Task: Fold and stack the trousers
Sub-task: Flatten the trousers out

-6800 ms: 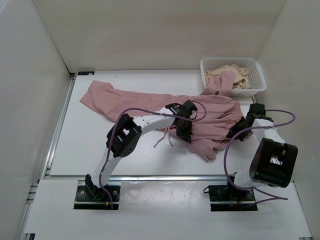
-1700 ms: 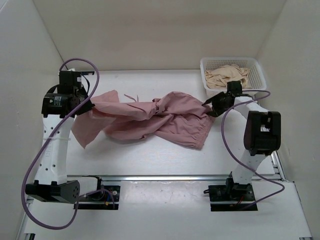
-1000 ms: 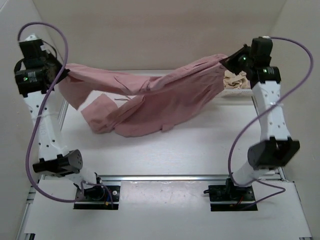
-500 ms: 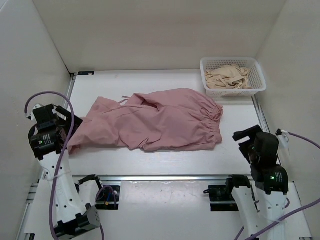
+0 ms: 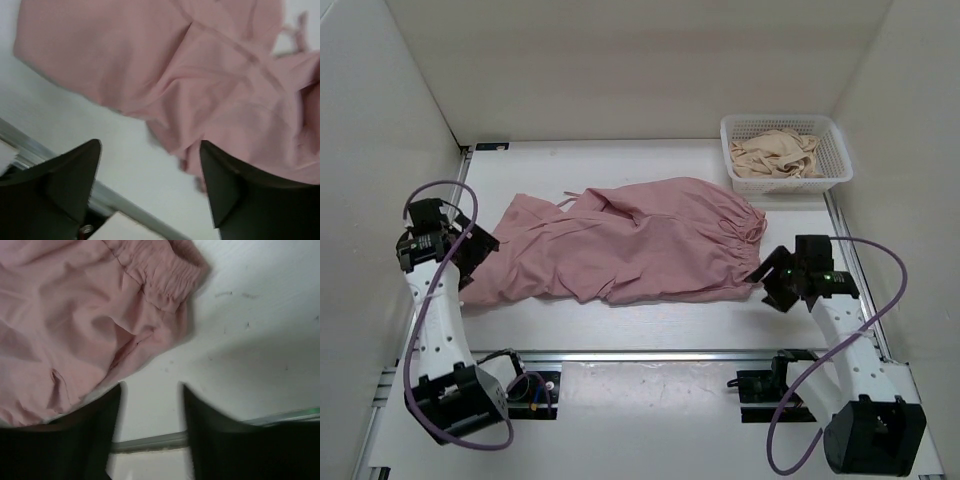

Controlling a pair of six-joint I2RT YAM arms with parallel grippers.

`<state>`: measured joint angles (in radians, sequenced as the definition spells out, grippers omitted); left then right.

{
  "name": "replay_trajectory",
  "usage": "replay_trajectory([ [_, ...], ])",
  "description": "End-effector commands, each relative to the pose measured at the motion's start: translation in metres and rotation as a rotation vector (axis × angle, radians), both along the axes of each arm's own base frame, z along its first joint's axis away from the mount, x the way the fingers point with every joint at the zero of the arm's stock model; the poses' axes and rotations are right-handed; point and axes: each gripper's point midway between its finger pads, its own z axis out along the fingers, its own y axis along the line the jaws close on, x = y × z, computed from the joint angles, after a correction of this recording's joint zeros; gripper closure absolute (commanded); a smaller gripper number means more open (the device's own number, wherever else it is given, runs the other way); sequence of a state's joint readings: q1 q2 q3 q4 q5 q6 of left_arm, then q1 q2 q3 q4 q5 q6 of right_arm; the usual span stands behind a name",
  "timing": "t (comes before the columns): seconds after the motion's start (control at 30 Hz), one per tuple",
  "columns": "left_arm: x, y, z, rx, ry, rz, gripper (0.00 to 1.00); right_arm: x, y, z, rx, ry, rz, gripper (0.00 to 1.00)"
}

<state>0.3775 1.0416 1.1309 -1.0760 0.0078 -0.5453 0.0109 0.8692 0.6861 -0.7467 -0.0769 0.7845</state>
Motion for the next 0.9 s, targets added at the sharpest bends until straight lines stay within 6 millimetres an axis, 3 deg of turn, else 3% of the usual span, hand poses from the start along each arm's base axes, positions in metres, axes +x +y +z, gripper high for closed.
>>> replay_trajectory([
  [0.0, -0.001, -0.010, -0.033, -0.087, 0.075, -0.027, 0.01, 0.002, 0.026, -0.002, 0.129, -0.019, 0.094, 0.14],
  [0.03, -0.004, -0.018, -0.045, -0.142, 0.103, -0.032, 0.00, -0.002, 0.026, -0.010, 0.130, 0.009, 0.092, 0.02],
  [0.07, -0.004, -0.018, -0.055, -0.177, 0.122, -0.014, 0.00, -0.006, 0.023, -0.020, 0.131, 0.040, 0.078, 0.00],
  [0.2, -0.002, -0.022, -0.086, -0.284, 0.170, 0.010, 0.00, -0.007, 0.023, -0.040, 0.163, 0.066, 0.058, 0.00],
  [0.3, 0.006, -0.022, -0.087, -0.297, 0.163, 0.002, 0.02, 0.015, 0.017, -0.043, 0.167, 0.038, 0.027, 0.00],
  [0.37, 0.013, -0.015, -0.077, -0.266, 0.138, 0.009, 0.04, 0.026, 0.008, -0.058, 0.114, 0.082, 0.019, 0.05],
  [0.4, 0.015, -0.012, -0.075, -0.253, 0.131, 0.013, 0.04, 0.041, 0.007, -0.055, 0.112, 0.056, 0.020, 0.07],
  [0.43, 0.017, -0.011, -0.072, -0.249, 0.123, 0.012, 0.05, 0.047, 0.004, -0.059, 0.107, 0.061, 0.021, 0.17],
  [0.5, 0.021, -0.007, -0.065, -0.232, 0.105, 0.015, 0.05, 0.059, 0.005, -0.070, 0.118, 0.086, 0.025, 0.26],
  [0.6, 0.020, -0.004, -0.065, -0.220, 0.120, 0.026, 0.05, 0.089, 0.004, -0.060, 0.126, 0.026, 0.008, 0.58],
  [0.63, 0.017, -0.003, -0.066, -0.221, 0.131, 0.028, 0.05, 0.093, 0.004, -0.054, 0.125, 0.018, 0.009, 0.83],
  [0.67, 0.018, -0.002, -0.064, -0.217, 0.123, 0.027, 0.06, 0.097, -0.002, -0.050, 0.091, 0.013, 0.005, 0.94],
  [0.7, 0.018, 0.002, -0.064, -0.218, 0.122, 0.041, 0.08, 0.100, -0.007, -0.045, 0.064, 0.012, -0.002, 1.00],
  [0.77, 0.017, 0.005, -0.064, -0.214, 0.122, 0.044, 0.08, 0.103, -0.025, -0.018, -0.002, -0.014, -0.037, 1.00],
  [0.8, 0.016, 0.005, -0.063, -0.214, 0.132, 0.037, 0.08, 0.103, -0.044, -0.012, -0.038, -0.019, -0.100, 1.00],
  [0.83, 0.016, 0.005, -0.063, -0.210, 0.134, 0.029, 0.08, 0.099, -0.054, 0.000, -0.049, -0.040, -0.122, 1.00],
  [0.87, 0.015, 0.007, -0.066, -0.215, 0.142, 0.038, 0.08, 0.088, -0.066, -0.001, -0.064, -0.007, -0.159, 1.00],
])
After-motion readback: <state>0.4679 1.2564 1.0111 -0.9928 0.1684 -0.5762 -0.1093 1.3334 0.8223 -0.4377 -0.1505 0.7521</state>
